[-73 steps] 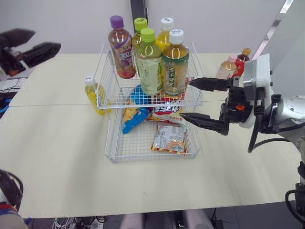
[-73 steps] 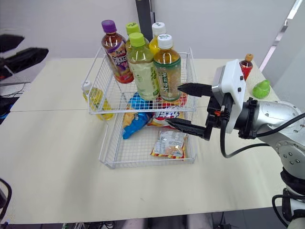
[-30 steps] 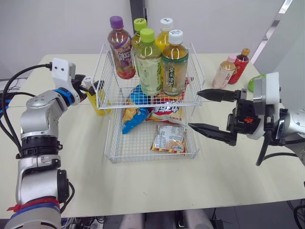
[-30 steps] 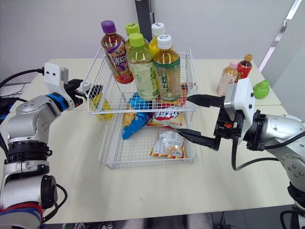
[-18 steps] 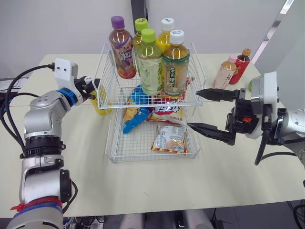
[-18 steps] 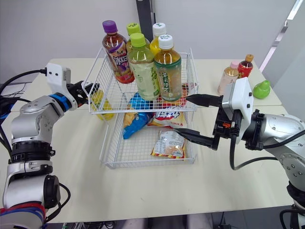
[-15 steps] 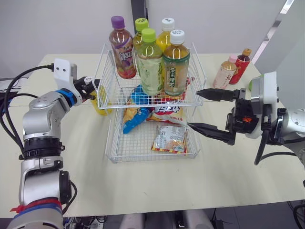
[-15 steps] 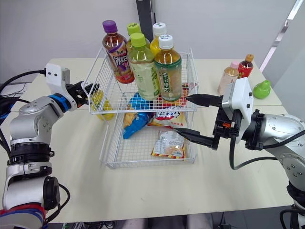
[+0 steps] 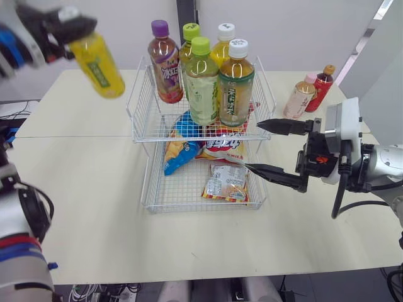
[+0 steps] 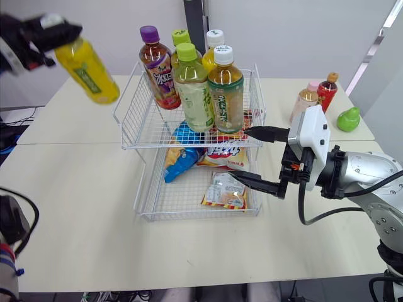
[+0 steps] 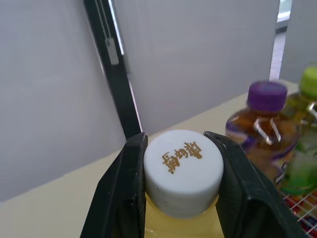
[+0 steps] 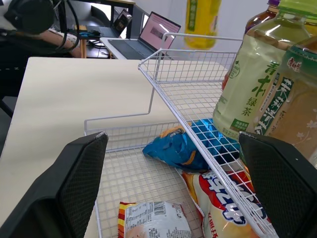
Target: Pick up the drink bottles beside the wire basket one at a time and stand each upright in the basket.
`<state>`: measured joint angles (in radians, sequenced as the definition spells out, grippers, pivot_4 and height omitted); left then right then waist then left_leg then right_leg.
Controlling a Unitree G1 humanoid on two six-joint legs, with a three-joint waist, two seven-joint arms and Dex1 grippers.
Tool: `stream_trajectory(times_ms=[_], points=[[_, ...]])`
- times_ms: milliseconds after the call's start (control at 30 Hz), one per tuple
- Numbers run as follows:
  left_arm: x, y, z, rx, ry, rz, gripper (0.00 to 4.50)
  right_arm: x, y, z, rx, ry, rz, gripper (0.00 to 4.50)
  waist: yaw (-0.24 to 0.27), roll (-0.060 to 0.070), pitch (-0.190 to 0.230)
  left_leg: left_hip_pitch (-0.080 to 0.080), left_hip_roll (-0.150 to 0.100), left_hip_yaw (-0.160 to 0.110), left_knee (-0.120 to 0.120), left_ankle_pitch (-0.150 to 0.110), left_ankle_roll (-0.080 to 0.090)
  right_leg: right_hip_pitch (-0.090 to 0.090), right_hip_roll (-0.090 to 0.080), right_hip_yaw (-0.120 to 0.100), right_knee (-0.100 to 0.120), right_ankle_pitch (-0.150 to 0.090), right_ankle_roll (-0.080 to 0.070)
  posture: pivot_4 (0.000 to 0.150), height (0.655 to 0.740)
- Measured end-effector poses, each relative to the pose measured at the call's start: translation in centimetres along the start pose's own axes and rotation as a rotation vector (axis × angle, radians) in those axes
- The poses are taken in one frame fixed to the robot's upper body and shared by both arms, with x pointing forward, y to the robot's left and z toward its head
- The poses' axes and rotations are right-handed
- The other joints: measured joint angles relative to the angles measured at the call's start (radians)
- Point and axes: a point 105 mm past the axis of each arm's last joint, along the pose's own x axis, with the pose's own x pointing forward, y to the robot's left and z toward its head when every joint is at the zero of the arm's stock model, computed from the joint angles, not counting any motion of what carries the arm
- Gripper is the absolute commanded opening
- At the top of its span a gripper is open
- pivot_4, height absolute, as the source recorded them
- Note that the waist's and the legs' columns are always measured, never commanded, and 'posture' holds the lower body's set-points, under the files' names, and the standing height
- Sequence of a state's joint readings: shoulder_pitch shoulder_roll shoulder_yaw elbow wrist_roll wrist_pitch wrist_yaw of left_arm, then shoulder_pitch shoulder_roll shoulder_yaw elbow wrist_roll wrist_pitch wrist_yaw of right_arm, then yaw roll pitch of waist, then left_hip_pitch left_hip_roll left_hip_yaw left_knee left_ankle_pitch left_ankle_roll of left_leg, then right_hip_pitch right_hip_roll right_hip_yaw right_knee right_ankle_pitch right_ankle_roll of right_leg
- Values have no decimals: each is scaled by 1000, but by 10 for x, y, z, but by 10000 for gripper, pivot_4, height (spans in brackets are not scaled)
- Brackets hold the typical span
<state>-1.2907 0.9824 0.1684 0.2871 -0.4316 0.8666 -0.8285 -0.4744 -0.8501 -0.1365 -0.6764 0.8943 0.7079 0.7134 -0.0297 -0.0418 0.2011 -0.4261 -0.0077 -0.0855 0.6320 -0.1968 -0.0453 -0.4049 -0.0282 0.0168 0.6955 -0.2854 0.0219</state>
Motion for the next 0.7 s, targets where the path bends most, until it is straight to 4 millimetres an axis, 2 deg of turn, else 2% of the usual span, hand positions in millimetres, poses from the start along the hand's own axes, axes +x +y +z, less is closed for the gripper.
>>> stream_trajectory(times_ms=[133, 200, 300, 400, 533, 700], points=[[7, -13, 33, -44, -21, -82, 13667, 1, -1, 0, 7, -15, -13, 45000, -4, 0, 0, 0, 1, 0, -1, 0, 0, -1, 1, 0, 0, -1, 1, 1500, 7400], [11, -26, 47, -79, -35, -157, 13667, 1, -2, 1, 8, -18, -18, 45000, -5, 0, 0, 0, 1, 0, -1, 0, 0, -1, 2, 0, 0, -1, 1, 1500, 7400], [18, -47, 54, -128, -34, -272, 13667, 2, -2, 1, 5, -20, -23, 45000, -5, 0, 0, 0, 2, 0, -1, 0, 0, -1, 2, 0, 1, -1, 1, 1500, 7400], [24, -60, 48, -160, 2, -344, 13667, 2, -3, 2, 4, -27, -25, 45000, -7, 0, 0, 0, 2, 0, -1, 0, 0, -1, 2, 1, 1, -1, 1, 1500, 7400], [27, -63, 35, -160, 41, -364, 13667, 2, -3, 2, 5, -30, -31, 45000, -9, 1, 1, 0, 2, 0, -1, 0, 0, -2, 2, 1, 1, 0, -1, 1500, 7400], [36, -67, -1, -160, 110, -368, 13667, 2, -4, 2, 5, -31, -39, 45000, -7, 1, 1, 0, 2, 0, -1, 0, 0, -2, 1, 1, 1, 0, -1, 1500, 7400]])
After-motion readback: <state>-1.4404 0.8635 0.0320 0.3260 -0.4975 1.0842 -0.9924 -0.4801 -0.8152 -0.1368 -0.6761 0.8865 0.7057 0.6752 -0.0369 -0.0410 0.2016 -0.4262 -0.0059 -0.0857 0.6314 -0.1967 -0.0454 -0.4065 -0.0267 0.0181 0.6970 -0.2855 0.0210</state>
